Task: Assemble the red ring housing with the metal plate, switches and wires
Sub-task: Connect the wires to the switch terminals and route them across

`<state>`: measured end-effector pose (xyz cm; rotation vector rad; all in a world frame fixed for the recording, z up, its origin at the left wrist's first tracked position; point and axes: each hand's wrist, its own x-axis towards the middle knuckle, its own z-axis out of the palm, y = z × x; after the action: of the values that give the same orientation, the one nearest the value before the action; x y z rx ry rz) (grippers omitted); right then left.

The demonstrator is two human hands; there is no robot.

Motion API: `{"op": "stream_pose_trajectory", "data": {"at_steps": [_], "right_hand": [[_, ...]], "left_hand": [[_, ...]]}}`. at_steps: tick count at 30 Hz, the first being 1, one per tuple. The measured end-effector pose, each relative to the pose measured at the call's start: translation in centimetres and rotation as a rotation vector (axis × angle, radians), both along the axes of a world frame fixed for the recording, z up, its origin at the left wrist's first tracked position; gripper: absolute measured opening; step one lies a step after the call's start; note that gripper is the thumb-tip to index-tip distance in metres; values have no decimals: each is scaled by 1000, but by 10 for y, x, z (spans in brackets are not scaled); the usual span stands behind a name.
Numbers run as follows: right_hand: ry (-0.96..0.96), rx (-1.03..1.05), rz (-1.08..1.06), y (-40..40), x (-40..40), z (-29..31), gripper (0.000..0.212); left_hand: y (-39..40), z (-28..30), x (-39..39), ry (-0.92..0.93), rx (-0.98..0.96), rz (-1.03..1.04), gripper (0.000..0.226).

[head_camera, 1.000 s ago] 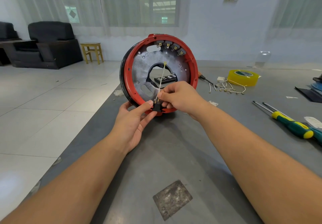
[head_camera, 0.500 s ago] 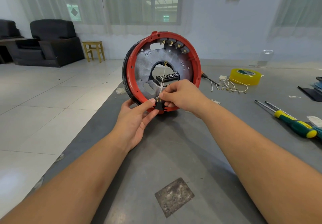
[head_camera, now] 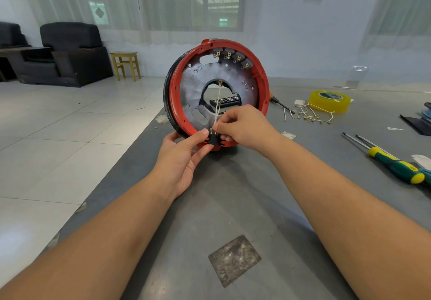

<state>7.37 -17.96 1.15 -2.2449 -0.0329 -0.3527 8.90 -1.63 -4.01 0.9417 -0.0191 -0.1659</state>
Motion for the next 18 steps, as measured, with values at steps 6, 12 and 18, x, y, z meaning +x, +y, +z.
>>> {"op": "stream_pose_trajectory", "data": {"at_steps": [6,12,18], "right_hand": [[-14,-1,7,0,1,-1,15],[-28,22,16,0,1,-4,14],[-308,-104,-119,-11,-4,-12,15]], "left_hand": [[0,1,0,0,-1,-6,61],[1,1,0,-2,5,-11,61],[0,3,0,23,-4,15,57]]}}
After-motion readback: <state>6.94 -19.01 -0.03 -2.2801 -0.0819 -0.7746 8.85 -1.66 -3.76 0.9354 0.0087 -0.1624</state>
